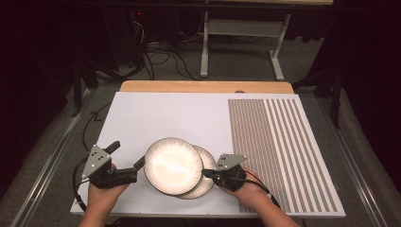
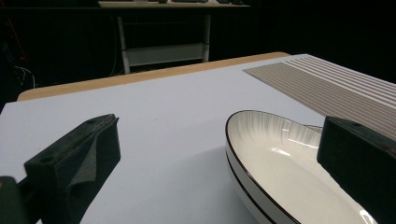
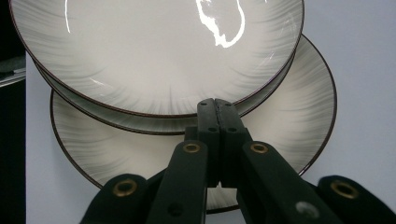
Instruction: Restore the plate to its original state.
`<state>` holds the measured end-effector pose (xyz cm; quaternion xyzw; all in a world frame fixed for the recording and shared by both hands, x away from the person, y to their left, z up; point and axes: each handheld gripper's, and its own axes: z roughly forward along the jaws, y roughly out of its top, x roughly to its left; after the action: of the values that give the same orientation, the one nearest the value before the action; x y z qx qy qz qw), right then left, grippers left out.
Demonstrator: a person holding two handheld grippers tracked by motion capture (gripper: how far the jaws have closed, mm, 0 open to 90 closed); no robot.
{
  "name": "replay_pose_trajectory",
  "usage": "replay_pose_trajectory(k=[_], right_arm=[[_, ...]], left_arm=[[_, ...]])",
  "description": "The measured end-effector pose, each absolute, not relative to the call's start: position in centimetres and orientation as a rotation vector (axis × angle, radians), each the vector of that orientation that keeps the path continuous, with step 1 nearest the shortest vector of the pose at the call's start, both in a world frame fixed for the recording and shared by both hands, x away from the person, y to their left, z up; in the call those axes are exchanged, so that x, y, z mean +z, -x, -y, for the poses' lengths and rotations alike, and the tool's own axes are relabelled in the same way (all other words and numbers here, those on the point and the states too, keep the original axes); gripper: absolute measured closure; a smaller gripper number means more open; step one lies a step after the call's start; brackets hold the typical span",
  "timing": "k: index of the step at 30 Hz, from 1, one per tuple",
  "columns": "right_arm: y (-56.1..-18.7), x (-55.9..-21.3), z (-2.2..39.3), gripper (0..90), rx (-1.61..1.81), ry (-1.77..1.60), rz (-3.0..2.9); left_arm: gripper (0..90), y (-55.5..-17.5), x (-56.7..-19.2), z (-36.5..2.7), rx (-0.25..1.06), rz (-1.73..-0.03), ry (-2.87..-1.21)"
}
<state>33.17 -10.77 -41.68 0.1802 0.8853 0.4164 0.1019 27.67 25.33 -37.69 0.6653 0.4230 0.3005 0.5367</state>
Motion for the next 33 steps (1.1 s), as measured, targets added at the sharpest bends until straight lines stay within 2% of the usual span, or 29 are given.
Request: replay_pose_trajectory(k=[33], right_arm=[[-33.19, -41.61, 10.80, 90.0, 1.228, -0.521, -2.617]], left_arm=[[0.2, -27.57, -37.40, -24.59, 0.727, -0.968, -1.628]])
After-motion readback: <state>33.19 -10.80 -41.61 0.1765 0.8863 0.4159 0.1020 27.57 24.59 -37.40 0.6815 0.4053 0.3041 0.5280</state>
